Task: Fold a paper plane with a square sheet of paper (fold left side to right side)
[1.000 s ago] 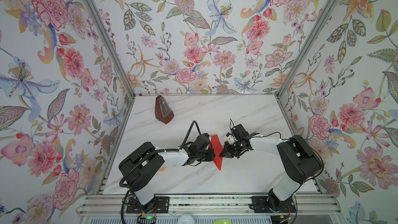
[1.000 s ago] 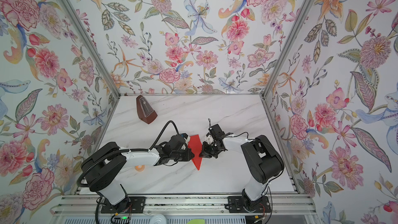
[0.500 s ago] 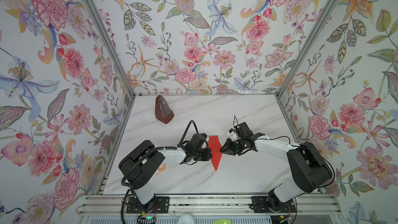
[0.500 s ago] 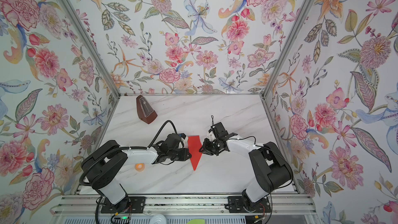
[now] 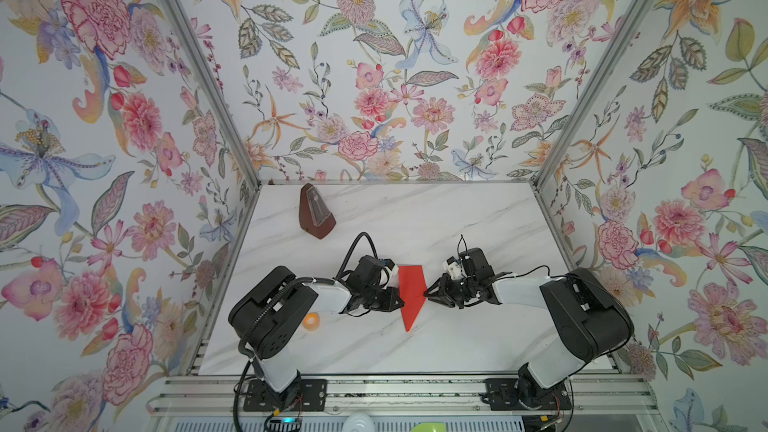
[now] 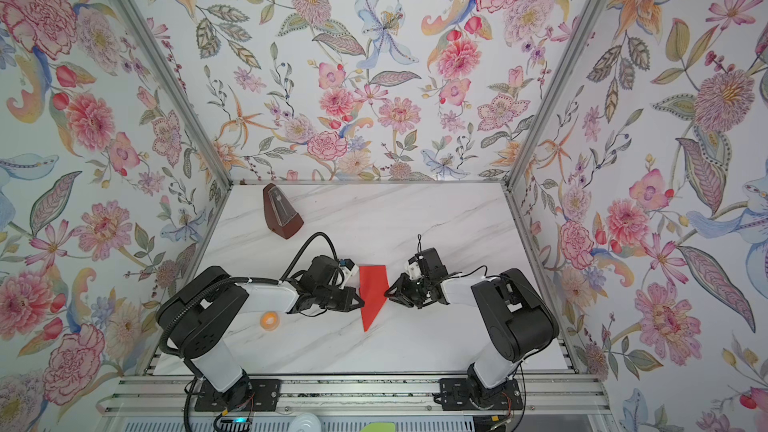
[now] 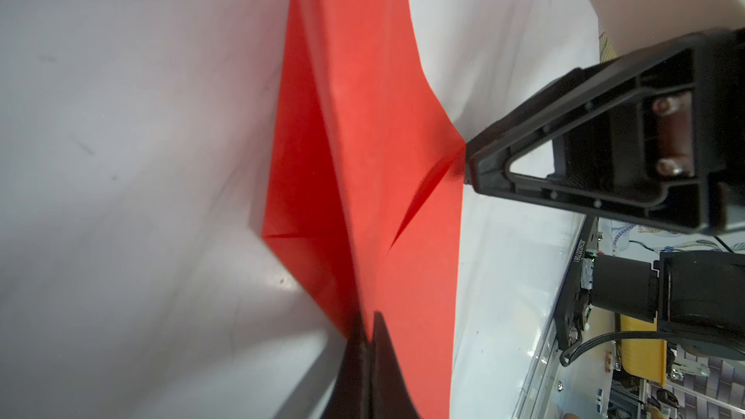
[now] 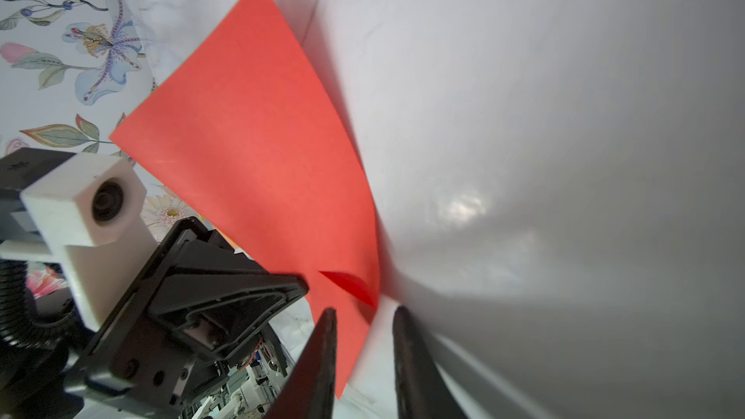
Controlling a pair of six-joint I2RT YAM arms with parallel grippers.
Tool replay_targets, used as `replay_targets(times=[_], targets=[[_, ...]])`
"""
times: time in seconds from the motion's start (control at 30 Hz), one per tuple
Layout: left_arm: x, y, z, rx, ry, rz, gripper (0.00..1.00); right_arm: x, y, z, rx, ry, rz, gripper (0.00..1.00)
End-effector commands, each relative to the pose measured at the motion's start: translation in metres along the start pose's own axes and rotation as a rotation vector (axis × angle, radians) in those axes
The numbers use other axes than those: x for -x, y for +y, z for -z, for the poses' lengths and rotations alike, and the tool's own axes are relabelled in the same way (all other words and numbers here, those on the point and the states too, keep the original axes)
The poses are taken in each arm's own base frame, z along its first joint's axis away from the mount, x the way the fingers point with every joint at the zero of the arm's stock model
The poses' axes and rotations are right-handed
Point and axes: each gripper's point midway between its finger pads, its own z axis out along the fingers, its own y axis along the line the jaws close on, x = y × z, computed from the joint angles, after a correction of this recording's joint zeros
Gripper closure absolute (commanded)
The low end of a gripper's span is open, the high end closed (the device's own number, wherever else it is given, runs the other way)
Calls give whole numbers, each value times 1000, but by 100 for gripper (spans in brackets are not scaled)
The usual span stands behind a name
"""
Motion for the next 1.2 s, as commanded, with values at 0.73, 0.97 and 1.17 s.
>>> replay_targets(times=[0.73,0.97,1.17], targets=[[-18,8,-2,-26,61,21,98,-4,30,8,-74,-15,71,100],[-14,3,-3,-51,58,19,99,-14,46,-6,-136,24,115,100],[-14,2,-2,-54,56,14,99,-16,47,-20,-175,46,133,100]])
